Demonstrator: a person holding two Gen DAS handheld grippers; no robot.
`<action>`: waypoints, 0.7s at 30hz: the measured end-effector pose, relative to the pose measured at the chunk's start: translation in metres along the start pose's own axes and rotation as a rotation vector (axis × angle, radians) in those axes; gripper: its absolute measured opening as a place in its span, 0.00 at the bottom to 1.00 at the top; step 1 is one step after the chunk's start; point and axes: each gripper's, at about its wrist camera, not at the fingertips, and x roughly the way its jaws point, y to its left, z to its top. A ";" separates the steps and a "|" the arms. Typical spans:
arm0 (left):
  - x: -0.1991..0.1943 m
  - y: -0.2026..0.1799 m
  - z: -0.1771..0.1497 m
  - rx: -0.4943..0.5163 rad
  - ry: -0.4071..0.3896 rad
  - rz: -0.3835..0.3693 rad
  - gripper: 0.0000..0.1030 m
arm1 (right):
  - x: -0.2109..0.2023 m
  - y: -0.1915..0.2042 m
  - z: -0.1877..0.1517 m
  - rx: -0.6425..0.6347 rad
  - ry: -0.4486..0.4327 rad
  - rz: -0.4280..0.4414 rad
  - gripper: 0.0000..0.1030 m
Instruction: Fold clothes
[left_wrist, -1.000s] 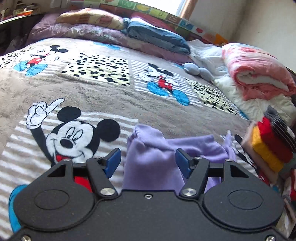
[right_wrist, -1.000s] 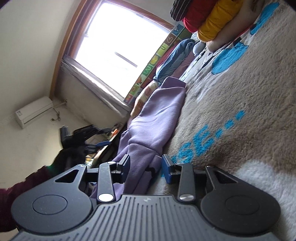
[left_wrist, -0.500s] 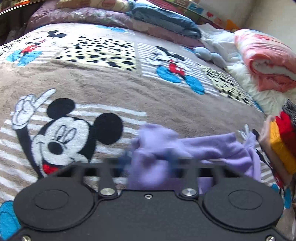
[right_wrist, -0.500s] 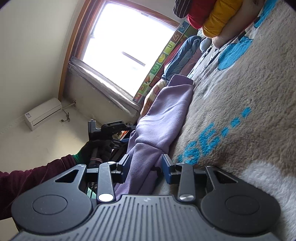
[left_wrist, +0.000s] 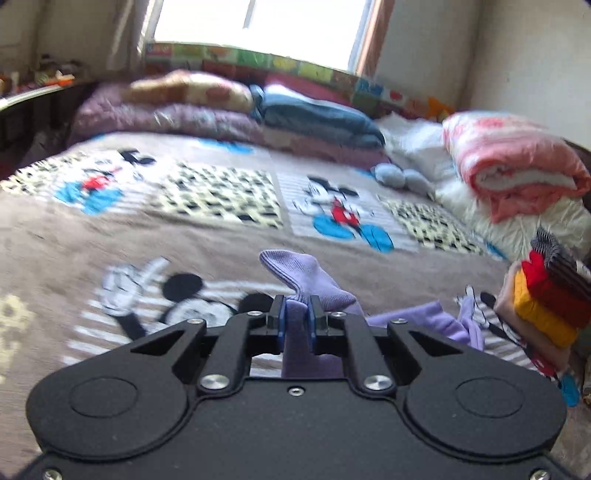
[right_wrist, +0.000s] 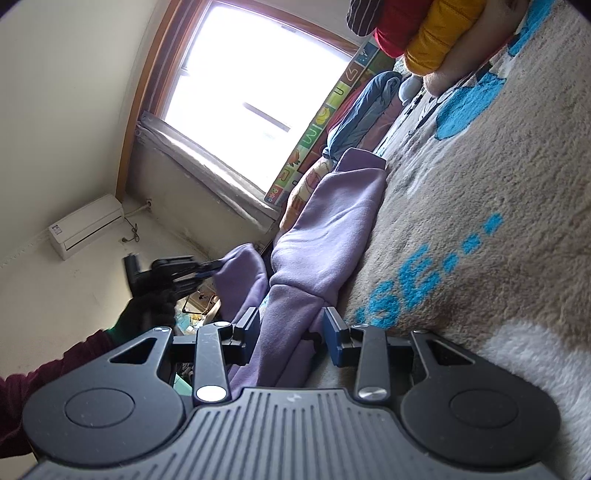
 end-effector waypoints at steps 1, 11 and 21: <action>-0.008 0.006 0.000 0.000 -0.013 0.014 0.09 | 0.000 0.000 0.000 0.000 0.000 0.000 0.37; -0.074 0.068 -0.025 -0.059 -0.077 0.134 0.09 | 0.001 0.001 -0.001 -0.001 0.000 -0.002 0.37; -0.123 0.131 -0.070 -0.175 -0.092 0.281 0.09 | 0.001 0.001 0.000 -0.001 0.003 -0.004 0.38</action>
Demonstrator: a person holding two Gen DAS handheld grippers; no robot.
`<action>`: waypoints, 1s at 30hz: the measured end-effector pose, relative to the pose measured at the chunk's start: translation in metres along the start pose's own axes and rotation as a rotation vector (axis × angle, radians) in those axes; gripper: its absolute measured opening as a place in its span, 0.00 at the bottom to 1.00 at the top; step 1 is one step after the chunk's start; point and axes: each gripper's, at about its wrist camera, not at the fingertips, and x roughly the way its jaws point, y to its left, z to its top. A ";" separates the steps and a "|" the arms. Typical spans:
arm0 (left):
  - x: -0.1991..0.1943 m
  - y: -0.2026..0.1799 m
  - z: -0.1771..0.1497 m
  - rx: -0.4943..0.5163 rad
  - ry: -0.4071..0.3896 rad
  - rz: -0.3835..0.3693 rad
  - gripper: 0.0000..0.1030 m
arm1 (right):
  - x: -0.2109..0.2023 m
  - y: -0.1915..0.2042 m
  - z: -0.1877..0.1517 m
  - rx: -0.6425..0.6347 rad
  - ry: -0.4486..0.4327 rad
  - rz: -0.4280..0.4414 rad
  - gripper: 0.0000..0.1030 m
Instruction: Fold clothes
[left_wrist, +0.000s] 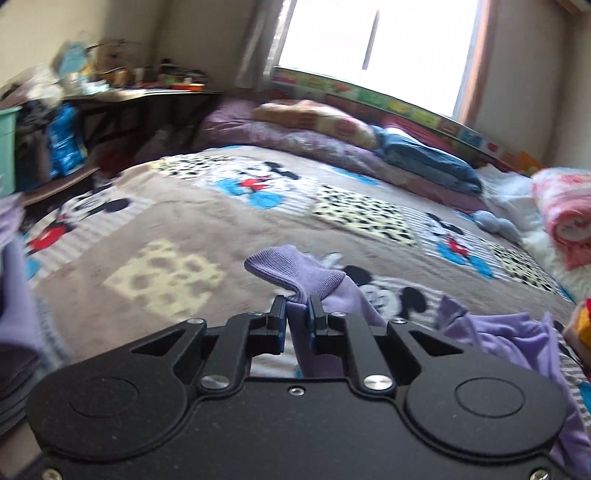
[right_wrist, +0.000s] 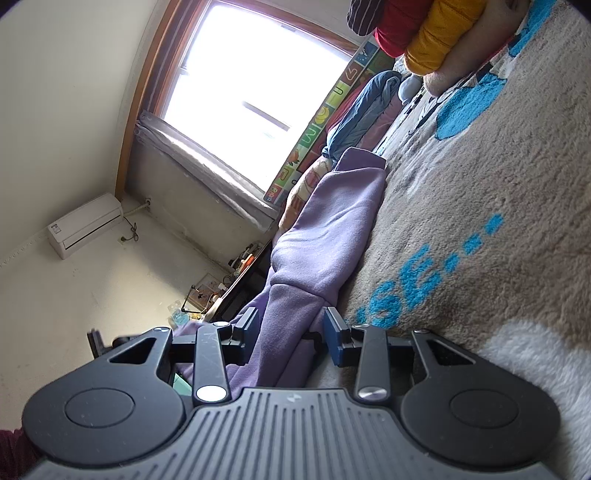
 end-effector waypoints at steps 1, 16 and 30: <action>-0.002 0.007 -0.002 -0.008 0.000 0.014 0.09 | 0.000 0.000 0.000 0.000 0.000 -0.001 0.38; -0.005 0.059 -0.030 -0.015 0.037 0.142 0.09 | 0.002 0.002 0.000 -0.002 0.005 -0.007 0.38; 0.050 0.078 -0.074 0.009 0.159 0.311 0.37 | 0.005 0.004 0.000 -0.009 0.012 -0.020 0.38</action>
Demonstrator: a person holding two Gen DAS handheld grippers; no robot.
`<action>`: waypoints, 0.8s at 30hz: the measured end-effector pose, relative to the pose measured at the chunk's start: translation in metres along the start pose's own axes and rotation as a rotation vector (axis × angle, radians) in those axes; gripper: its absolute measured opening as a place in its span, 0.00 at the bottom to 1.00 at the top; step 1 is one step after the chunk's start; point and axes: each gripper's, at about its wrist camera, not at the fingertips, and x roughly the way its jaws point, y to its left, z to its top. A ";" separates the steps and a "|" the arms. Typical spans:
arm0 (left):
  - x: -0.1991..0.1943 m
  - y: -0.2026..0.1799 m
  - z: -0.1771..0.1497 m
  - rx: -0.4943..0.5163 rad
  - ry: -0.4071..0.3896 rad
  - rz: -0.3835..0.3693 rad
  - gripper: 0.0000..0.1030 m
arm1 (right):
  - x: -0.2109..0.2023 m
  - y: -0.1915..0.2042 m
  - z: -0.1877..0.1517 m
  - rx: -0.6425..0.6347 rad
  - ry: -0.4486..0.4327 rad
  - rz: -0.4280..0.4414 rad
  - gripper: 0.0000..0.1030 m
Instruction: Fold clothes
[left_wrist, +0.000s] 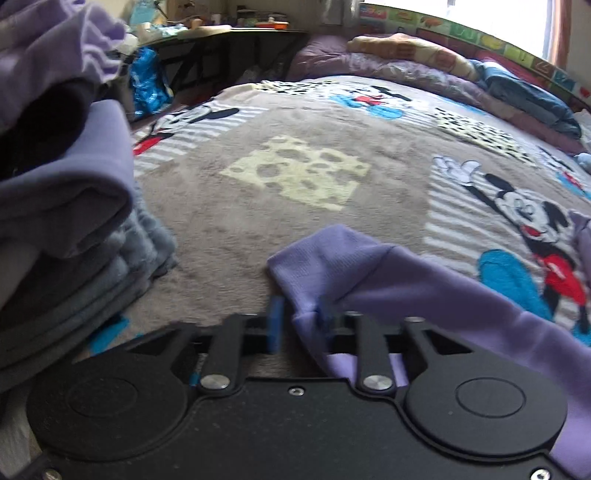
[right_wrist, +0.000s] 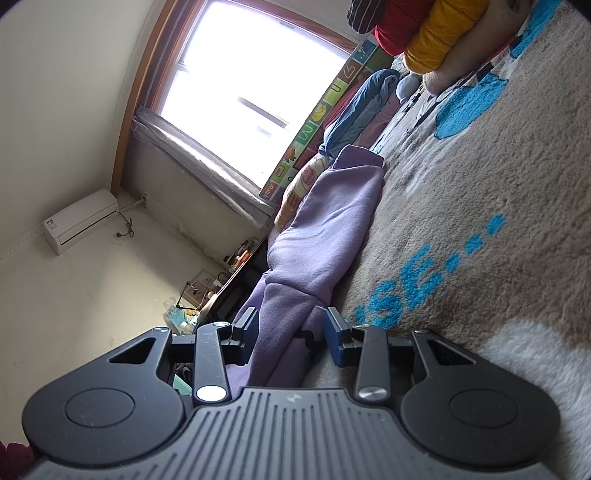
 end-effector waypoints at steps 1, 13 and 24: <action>-0.003 0.003 -0.001 -0.014 -0.004 0.004 0.39 | 0.000 0.000 0.000 -0.001 0.001 -0.001 0.38; -0.080 -0.020 -0.020 -0.173 -0.058 -0.106 0.73 | 0.007 0.011 0.005 -0.018 0.046 -0.068 0.40; -0.120 -0.122 -0.113 -0.114 0.023 -0.489 0.84 | 0.022 0.033 0.030 0.085 0.064 -0.101 0.92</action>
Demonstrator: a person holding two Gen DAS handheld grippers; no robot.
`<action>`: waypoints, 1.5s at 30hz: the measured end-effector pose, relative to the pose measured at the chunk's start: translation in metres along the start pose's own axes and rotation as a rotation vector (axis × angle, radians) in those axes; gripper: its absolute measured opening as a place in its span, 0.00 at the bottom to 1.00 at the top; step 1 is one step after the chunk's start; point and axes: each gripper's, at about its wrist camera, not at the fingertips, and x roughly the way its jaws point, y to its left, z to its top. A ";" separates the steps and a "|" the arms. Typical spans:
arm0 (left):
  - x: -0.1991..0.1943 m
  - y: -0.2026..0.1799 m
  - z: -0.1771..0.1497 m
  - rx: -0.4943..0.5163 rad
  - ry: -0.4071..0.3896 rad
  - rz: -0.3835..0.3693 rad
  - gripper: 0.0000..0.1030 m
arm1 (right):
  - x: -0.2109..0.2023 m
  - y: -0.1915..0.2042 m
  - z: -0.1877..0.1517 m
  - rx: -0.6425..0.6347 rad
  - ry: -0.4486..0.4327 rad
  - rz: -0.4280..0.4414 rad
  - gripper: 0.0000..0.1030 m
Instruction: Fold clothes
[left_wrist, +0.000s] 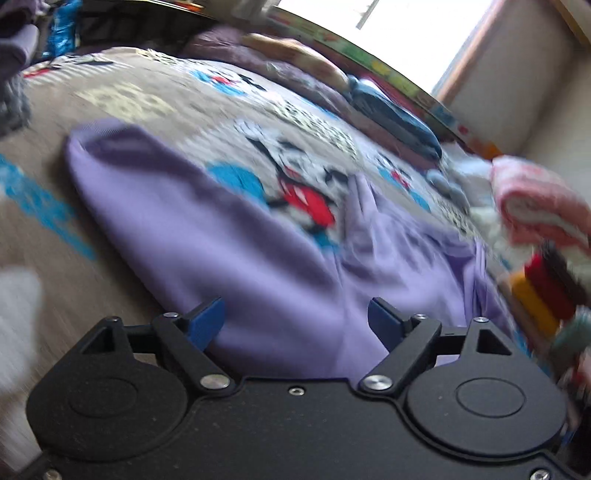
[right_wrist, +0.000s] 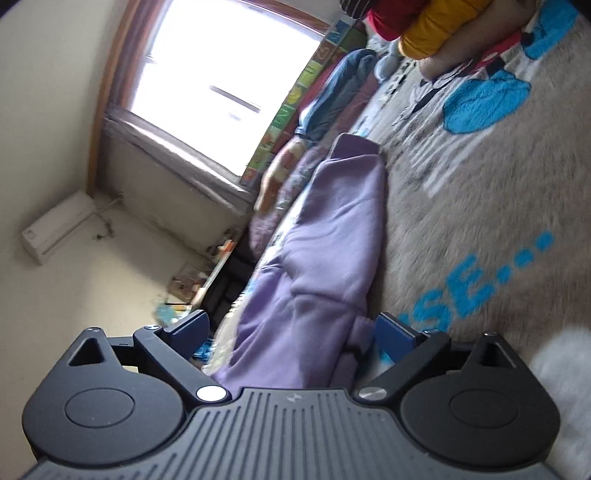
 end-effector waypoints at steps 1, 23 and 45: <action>0.003 -0.004 -0.009 0.040 -0.014 0.012 0.89 | 0.003 -0.001 0.006 0.004 -0.003 -0.016 0.89; 0.017 -0.027 -0.037 0.285 -0.091 0.126 1.00 | 0.206 -0.061 0.163 0.089 0.088 -0.204 0.56; 0.019 -0.027 -0.039 0.288 -0.100 0.124 1.00 | 0.129 -0.004 0.181 -0.107 -0.165 -0.225 0.07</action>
